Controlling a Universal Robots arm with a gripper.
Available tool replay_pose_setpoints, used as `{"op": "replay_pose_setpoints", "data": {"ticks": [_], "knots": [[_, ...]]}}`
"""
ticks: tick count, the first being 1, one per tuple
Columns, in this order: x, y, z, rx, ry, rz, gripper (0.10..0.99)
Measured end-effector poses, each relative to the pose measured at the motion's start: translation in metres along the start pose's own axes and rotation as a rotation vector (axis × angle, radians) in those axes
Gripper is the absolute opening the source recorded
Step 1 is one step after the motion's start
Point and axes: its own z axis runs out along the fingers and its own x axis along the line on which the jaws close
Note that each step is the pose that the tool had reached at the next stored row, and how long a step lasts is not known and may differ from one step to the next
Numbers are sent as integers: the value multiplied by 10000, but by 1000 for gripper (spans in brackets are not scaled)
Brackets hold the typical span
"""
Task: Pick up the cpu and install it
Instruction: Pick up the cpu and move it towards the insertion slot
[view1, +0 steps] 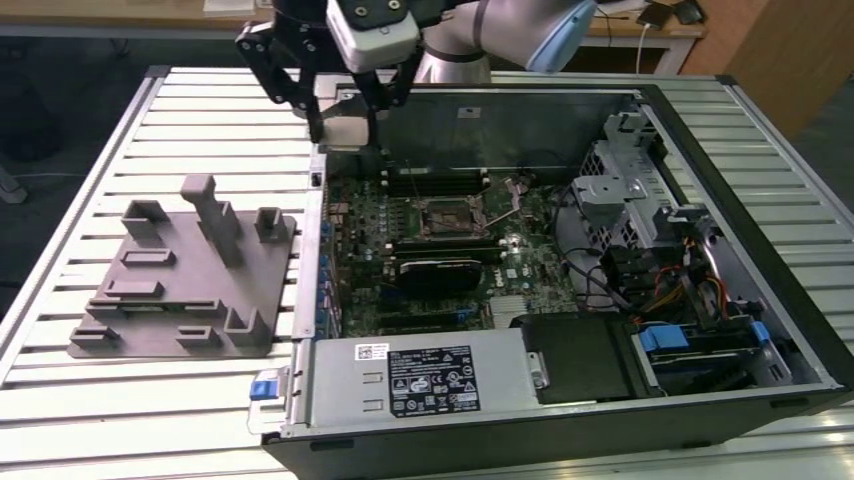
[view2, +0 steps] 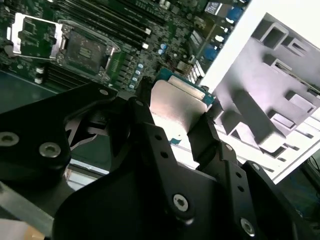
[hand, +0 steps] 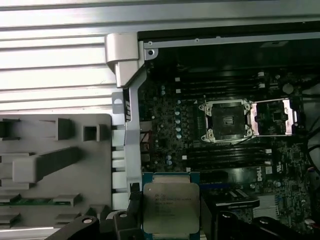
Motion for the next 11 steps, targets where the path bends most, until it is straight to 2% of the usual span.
{"op": "replay_pose_setpoints", "data": {"ticks": [11], "knots": [[-407,29,7,0,1,2,541]]}}
